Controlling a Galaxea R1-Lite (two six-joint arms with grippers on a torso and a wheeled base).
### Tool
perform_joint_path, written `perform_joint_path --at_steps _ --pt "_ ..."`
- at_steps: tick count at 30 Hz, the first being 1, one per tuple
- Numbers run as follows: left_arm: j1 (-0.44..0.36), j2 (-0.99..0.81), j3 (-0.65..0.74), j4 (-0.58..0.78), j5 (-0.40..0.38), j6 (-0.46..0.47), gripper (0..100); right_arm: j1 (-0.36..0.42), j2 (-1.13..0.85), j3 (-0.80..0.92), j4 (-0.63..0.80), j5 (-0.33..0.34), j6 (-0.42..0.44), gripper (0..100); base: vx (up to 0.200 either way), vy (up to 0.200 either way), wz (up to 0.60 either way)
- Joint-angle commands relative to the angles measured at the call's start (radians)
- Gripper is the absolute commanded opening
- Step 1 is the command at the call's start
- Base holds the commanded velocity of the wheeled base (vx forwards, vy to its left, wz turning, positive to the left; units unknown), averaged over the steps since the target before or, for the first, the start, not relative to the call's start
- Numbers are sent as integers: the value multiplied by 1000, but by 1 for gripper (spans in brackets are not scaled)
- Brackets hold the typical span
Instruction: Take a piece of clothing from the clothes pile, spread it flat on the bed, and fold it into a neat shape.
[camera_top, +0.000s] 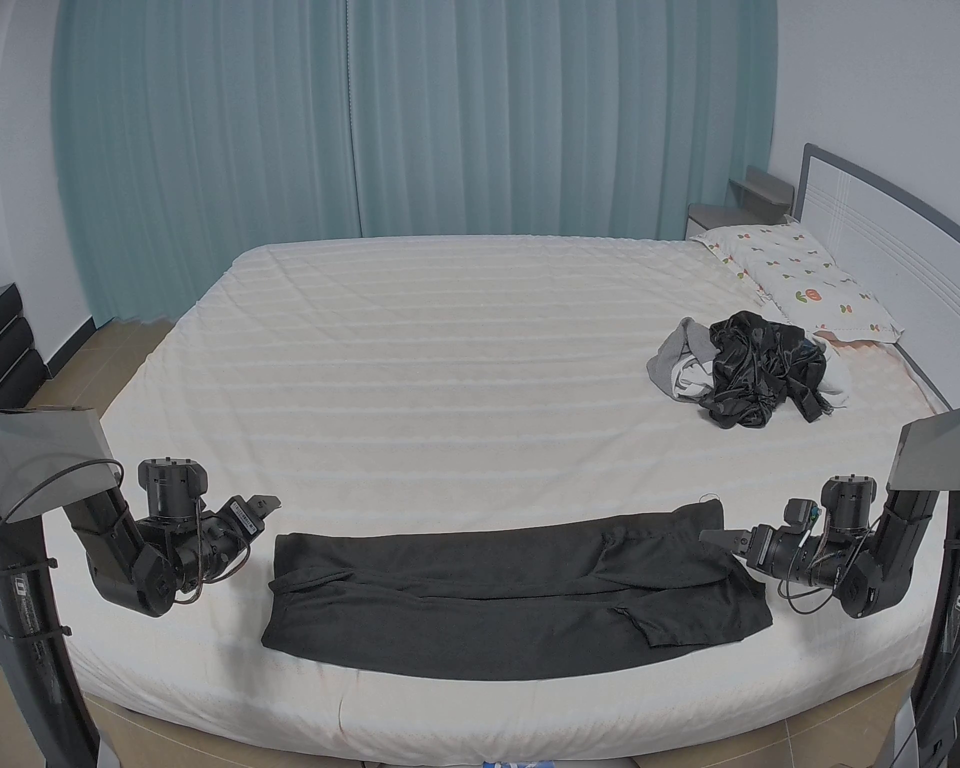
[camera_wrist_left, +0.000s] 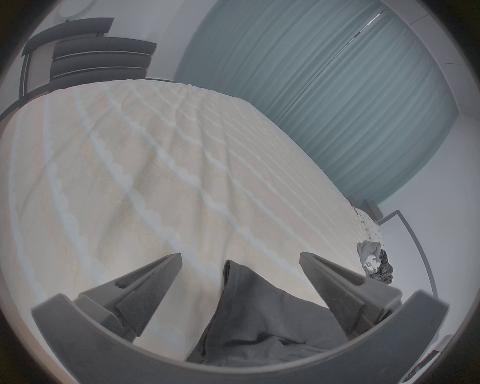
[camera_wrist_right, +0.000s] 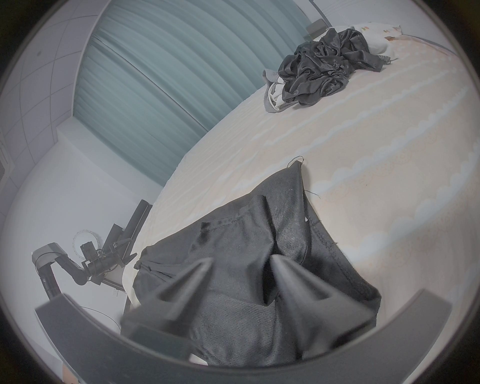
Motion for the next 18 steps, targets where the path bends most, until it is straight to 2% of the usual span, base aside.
perform_joint_path --at_steps 1,2,4,7,11,15,18 --pt "-15 -106 32 84 -3 11 100 17 -60 -94 70 -37 61 100 0 0 0" --pt "-15 -106 32 84 -3 11 100 17 -60 -94 70 -37 61 100 0 0 0" --pt "-43 -131 43 139 -1 19 100 36 -87 -108 112 -91 122 100 0 0 0" --pt "-61 -132 45 162 0 21 100 41 -99 -89 115 -119 141 100 0 0 0" --pt "-98 -131 66 196 10 19 100 58 -157 8 115 -191 181 100 0 0 0" --pt "-107 -126 111 198 13 19 100 96 -182 66 112 -215 241 100 0 0 0" --pt "-107 -115 126 198 13 13 100 147 -183 104 103 -295 302 100 0 0 0"
